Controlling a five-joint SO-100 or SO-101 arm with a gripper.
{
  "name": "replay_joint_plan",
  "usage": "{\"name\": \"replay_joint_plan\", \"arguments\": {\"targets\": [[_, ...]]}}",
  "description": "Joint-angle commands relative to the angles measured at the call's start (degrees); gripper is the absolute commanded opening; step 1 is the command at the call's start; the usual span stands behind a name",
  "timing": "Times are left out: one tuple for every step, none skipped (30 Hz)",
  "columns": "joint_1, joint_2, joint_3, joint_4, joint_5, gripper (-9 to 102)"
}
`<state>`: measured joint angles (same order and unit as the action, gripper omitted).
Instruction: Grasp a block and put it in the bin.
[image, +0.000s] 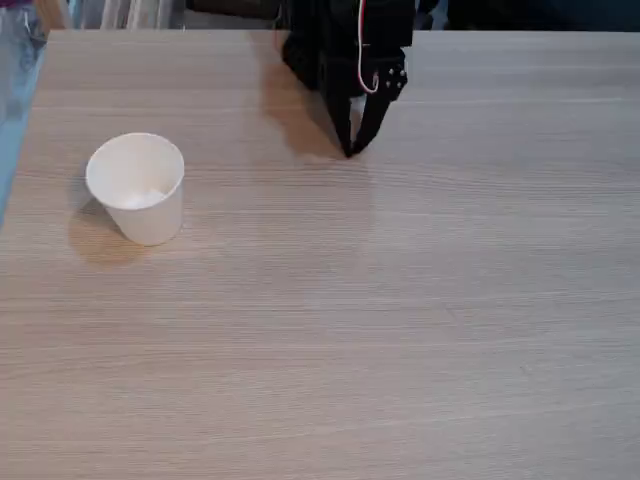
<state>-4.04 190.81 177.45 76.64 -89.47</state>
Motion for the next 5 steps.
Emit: {"name": "replay_joint_plan", "arguments": {"targets": [[0.44, 0.09, 0.44, 0.35, 0.44, 0], [0.35, 0.09, 0.44, 0.35, 0.44, 0], [0.35, 0.09, 0.44, 0.35, 0.44, 0], [0.35, 0.09, 0.44, 0.35, 0.44, 0], [0.35, 0.09, 0.44, 0.35, 0.44, 0]]}}
